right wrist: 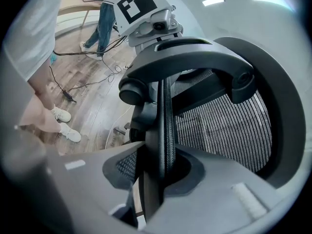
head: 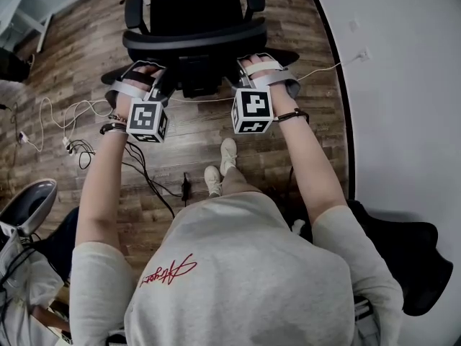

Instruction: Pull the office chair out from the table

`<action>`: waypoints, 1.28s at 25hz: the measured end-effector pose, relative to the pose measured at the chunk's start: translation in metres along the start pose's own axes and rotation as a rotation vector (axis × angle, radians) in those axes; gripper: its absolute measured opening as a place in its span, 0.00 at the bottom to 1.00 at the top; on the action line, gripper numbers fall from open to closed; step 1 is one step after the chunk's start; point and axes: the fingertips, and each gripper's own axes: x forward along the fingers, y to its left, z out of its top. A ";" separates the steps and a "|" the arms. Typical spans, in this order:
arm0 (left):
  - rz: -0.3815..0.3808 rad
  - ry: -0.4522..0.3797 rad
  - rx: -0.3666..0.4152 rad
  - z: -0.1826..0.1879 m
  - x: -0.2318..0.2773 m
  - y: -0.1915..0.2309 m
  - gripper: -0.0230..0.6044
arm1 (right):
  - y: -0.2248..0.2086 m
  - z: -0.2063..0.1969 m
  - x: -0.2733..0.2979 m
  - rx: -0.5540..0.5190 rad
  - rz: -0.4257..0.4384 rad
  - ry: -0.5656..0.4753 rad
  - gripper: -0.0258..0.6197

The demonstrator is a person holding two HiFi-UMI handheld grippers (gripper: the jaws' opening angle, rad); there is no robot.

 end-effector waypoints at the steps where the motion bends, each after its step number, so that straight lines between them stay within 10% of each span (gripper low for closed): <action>1: -0.002 -0.001 0.000 0.000 -0.001 0.000 0.21 | 0.000 0.000 -0.001 0.000 0.000 -0.001 0.20; 32: -0.024 0.002 -0.019 0.007 -0.008 -0.001 0.21 | 0.002 0.002 -0.008 -0.001 0.013 -0.009 0.20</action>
